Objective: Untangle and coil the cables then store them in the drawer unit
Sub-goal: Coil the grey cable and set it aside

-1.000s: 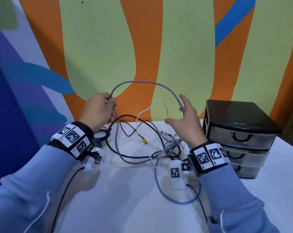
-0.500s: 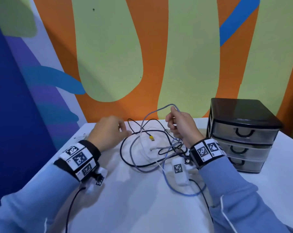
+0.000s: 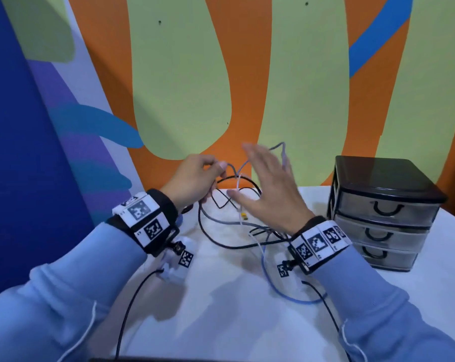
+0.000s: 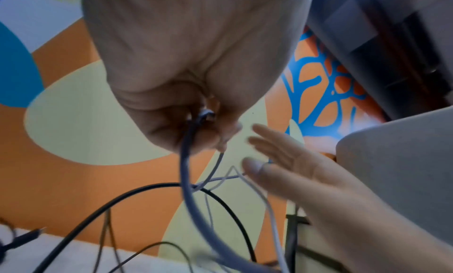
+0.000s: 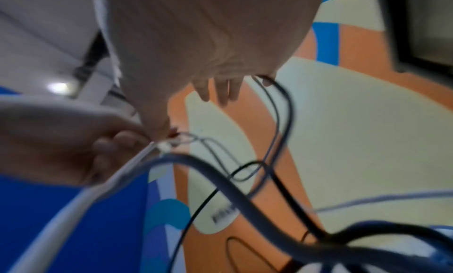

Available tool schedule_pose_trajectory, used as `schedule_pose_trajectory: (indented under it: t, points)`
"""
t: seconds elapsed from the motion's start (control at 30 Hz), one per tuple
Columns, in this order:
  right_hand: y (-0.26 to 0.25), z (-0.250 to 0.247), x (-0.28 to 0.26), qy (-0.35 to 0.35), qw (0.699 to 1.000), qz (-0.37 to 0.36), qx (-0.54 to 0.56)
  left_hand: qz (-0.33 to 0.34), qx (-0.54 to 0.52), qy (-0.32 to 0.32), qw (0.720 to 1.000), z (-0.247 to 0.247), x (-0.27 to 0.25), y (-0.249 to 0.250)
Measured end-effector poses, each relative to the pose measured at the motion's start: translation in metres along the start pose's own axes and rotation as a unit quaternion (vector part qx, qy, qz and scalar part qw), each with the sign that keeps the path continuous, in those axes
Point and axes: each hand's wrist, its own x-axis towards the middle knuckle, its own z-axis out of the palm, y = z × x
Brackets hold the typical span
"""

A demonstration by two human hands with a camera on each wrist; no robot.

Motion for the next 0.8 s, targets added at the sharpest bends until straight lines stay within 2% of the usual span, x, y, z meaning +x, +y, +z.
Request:
schedule_pose_trajectory:
  t: [0.1,0.2,0.27,0.37,0.5,0.6,0.67,0.73,0.8]
  points:
    - [-0.004,0.012,0.002,-0.182,0.982,0.056,-0.008,0.037,0.003,0.037,0.999,-0.010,0.005,0.012]
    - [0.018,0.017,-0.001,-0.332,0.930,0.099,-0.126,0.057,0.002,0.077,0.995,-0.029,0.005,0.017]
    - [0.028,0.018,-0.005,-0.389,0.898,0.133,-0.157,0.061,-0.024,0.094,0.993,-0.048,0.004,0.020]
    - [0.037,0.018,-0.004,-0.380,0.888,0.170,-0.197,0.086,-0.047,0.139,0.985,-0.078,0.003,0.035]
    - [0.050,0.020,-0.004,-0.409,0.866,0.207,-0.201,0.128,-0.092,0.257,0.953,-0.122,-0.004,0.067]
    - [0.050,0.014,-0.004,-0.384,0.884,0.196,-0.181,0.155,-0.128,0.324,0.924,-0.154,-0.012,0.074]
    - [0.049,0.004,-0.004,-0.357,0.902,0.185,-0.158,0.147,-0.147,0.354,0.912,-0.168,-0.015,0.068]
    - [0.048,-0.009,-0.007,-0.334,0.922,0.191,-0.039,0.128,-0.151,0.371,0.907,-0.175,-0.016,0.060]
    - [0.044,-0.021,-0.010,-0.246,0.927,0.231,0.162,0.110,-0.155,0.356,0.915,-0.179,-0.017,0.051]
